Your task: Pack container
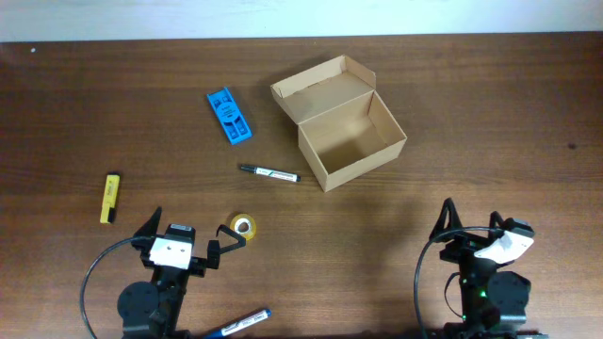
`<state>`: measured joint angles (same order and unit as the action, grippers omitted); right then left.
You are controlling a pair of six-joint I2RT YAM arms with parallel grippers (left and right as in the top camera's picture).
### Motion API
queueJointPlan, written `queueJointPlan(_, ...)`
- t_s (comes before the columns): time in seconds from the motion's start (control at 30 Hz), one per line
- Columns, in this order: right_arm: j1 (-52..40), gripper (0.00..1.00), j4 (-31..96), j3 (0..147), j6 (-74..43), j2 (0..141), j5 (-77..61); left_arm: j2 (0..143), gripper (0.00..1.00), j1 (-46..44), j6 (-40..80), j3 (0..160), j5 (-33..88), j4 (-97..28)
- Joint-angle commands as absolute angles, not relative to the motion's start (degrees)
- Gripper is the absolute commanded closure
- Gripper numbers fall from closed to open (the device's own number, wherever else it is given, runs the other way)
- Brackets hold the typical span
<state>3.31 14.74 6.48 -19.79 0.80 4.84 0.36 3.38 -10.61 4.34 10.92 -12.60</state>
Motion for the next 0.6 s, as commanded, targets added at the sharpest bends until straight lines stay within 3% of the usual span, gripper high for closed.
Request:
queueJointPlan(0.0, 3.1, 0.0, 13.7, 4.1, -20.4, 0.1, 4.7, 0.3, 0.0, 3.1, -10.3, 4.1, 10.7, -12.6)
queueJointPlan(0.57, 3.1, 0.01, 13.0, 3.9, -20.4, 0.1, 5.8, 0.3, 0.0, 3.1, -10.3, 4.1, 10.7, -12.6)
